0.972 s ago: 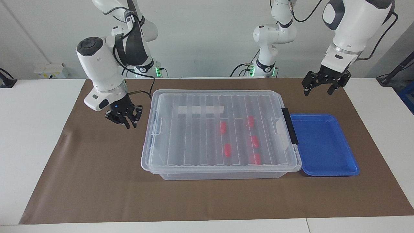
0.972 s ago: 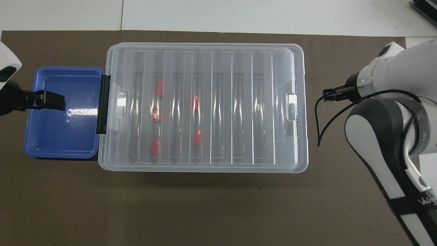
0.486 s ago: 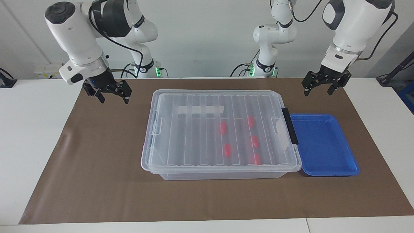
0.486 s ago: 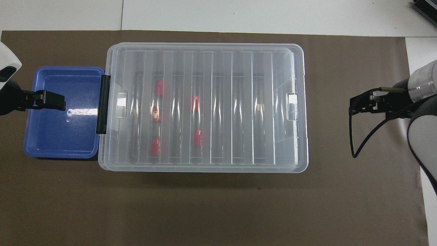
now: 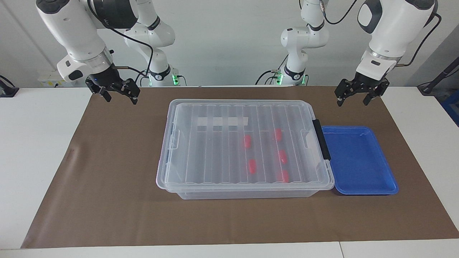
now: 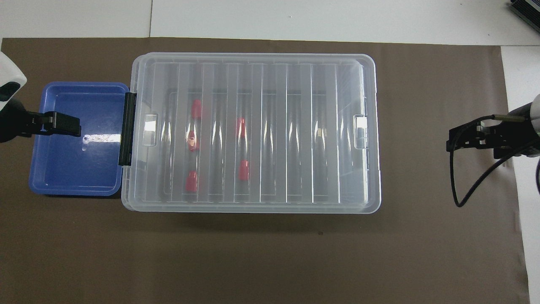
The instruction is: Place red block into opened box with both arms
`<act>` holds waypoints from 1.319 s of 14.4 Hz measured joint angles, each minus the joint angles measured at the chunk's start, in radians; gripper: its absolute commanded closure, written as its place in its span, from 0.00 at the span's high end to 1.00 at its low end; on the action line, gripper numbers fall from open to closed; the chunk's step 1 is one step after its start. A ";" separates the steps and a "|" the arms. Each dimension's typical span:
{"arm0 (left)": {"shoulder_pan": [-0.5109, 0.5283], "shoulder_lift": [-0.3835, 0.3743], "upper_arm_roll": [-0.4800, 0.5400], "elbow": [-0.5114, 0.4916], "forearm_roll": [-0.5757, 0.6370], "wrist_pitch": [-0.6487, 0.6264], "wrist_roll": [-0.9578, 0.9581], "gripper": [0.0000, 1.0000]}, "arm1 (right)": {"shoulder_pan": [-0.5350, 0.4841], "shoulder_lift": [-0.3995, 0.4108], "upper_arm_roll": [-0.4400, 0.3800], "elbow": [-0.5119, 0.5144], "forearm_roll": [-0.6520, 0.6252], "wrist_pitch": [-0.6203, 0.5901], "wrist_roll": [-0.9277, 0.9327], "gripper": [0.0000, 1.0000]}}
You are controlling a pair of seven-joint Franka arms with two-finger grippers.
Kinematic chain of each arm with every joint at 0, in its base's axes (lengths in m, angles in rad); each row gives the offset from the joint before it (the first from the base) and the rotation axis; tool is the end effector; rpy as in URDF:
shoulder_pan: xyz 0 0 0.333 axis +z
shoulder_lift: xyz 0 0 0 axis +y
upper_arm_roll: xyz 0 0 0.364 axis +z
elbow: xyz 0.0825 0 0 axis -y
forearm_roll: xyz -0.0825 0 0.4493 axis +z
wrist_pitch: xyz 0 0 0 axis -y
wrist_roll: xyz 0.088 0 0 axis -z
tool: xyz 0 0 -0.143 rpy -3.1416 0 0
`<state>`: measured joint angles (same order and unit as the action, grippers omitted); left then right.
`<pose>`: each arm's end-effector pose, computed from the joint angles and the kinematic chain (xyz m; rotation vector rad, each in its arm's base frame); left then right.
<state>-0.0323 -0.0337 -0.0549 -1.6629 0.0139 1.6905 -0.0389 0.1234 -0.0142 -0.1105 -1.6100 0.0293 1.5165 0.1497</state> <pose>0.6179 -0.0527 0.6184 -3.1273 0.0775 -0.0972 0.6049 0.0117 0.6199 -3.1075 0.2121 0.1272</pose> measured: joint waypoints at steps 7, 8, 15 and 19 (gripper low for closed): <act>0.000 0.000 0.000 0.000 0.000 0.000 0.000 1.00 | -0.003 0.000 0.000 0.000 -0.030 -0.001 -0.046 1.00; 0.000 0.000 0.000 -0.001 0.000 0.000 0.000 1.00 | -0.003 -0.001 0.000 0.000 -0.030 -0.001 -0.046 1.00; 0.000 0.000 -0.002 -0.005 0.000 0.000 0.000 1.00 | -0.003 -0.003 0.006 0.005 -0.064 0.001 -0.079 1.00; 0.000 0.000 -0.002 -0.007 0.000 0.000 0.000 1.00 | -0.005 -0.003 0.006 0.005 -0.064 -0.001 -0.082 1.00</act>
<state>-0.0323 -0.0337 -0.0565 -1.6695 0.0139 1.6905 -0.0389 0.1183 -0.0173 -0.1046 -1.6053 -0.0349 1.5159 0.0676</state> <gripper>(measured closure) 0.000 0.000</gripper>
